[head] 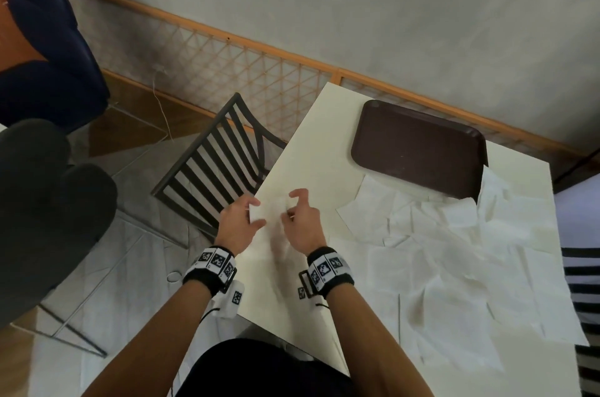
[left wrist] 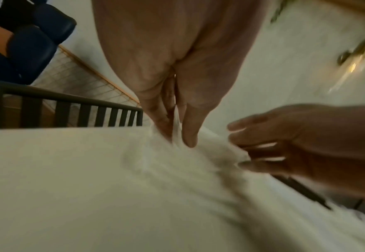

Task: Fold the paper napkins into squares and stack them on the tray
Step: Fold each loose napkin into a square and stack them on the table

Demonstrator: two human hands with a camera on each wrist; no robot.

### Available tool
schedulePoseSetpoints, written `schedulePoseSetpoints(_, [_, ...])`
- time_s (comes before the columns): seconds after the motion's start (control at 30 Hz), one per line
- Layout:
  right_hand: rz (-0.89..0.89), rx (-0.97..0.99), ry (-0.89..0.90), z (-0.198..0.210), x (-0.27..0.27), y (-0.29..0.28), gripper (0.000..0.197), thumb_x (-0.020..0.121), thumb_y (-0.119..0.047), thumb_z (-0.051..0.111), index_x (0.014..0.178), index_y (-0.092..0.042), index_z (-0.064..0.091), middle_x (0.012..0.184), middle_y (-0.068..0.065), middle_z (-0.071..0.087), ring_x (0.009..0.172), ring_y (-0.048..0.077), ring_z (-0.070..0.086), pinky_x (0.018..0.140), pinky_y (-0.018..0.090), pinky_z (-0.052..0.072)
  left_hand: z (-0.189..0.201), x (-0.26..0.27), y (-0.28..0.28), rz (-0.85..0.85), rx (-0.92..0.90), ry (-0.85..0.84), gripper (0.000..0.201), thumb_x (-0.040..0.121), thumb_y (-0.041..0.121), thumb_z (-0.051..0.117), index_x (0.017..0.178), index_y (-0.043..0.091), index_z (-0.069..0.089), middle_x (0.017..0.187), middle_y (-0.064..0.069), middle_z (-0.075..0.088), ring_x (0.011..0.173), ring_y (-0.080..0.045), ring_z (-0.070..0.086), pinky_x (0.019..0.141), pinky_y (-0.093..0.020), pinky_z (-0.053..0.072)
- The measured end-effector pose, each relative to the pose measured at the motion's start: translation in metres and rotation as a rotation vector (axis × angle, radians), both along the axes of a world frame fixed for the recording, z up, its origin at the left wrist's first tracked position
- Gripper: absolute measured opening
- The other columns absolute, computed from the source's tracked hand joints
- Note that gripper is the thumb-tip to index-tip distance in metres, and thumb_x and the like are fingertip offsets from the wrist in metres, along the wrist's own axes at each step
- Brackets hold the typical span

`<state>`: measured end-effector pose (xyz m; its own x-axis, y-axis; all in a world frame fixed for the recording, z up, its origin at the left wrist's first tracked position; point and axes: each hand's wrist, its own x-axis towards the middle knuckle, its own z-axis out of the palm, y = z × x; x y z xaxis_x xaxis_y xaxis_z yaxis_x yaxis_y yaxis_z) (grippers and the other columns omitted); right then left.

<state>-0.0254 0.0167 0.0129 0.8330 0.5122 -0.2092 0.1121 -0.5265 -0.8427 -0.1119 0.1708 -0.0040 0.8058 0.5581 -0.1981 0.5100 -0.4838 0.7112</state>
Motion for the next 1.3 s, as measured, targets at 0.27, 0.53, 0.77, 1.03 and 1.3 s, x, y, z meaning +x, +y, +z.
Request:
schedulePoseSetpoints(0.27, [0.259,-0.807,-0.298,0.007,0.039,-0.129,0.053,0.097,-0.036,0.075,0.141,-0.021,0.048,0.136,0.005,0.058,0.125,0.032,0.062,0.103,0.049,0.054,-0.001,-0.006,-0.017,-0.027,0.252,0.157,0.055,0.08,0.049,0.09,0.128,0.036,0.067,0.16,-0.004,0.022,0.146,-0.036,0.02,0.121,-0.056,0.029])
schedulePoseSetpoints(0.53, [0.274,-0.692,-0.221,0.008,0.055,-0.19,0.028,0.101,-0.05,0.073,0.116,-0.028,0.072,0.106,-0.008,0.07,0.107,0.022,0.069,0.095,0.04,0.053,0.023,-0.006,-0.066,-0.109,0.078,-0.137,0.029,0.09,0.045,0.083,0.115,0.038,0.07,0.131,0.012,0.058,0.132,-0.02,0.044,0.109,-0.032,0.031])
schedulePoseSetpoints(0.77, [0.056,-0.266,-0.223,0.046,0.053,-0.197,0.009,0.101,-0.047,0.076,0.105,-0.04,0.08,0.09,-0.015,0.083,0.088,0.008,0.075,0.08,0.035,0.061,0.053,0.015,-0.134,-0.144,-0.319,-0.141,0.046,0.09,0.061,0.078,0.124,0.032,0.067,0.116,0.013,0.071,0.108,-0.006,0.069,0.097,-0.036,0.059])
schedulePoseSetpoints(1.03, [-0.057,0.394,0.04,0.088,0.038,-0.2,0.011,0.102,-0.027,0.08,0.107,-0.018,0.081,0.088,0.008,0.084,0.085,0.029,0.078,0.082,0.044,0.06,0.09,0.025,-0.163,-0.093,-0.834,-0.295,0.051,0.092,0.026,0.086,0.138,0.014,0.066,0.125,-0.004,0.08,0.119,-0.025,0.076,0.106,-0.046,0.059])
schedulePoseSetpoints(1.3, [-0.072,0.616,0.034,0.093,0.038,-0.201,0.012,0.097,0.009,0.074,0.094,0.002,0.083,0.098,0.011,0.083,0.093,0.022,0.075,0.085,0.041,0.058,0.126,0.017,-0.149,-0.184,-0.536,-0.583,0.033,0.097,-0.007,0.072,0.11,0.022,0.08,0.109,0.009,0.083,0.106,-0.01,0.078,0.091,-0.026,0.06])
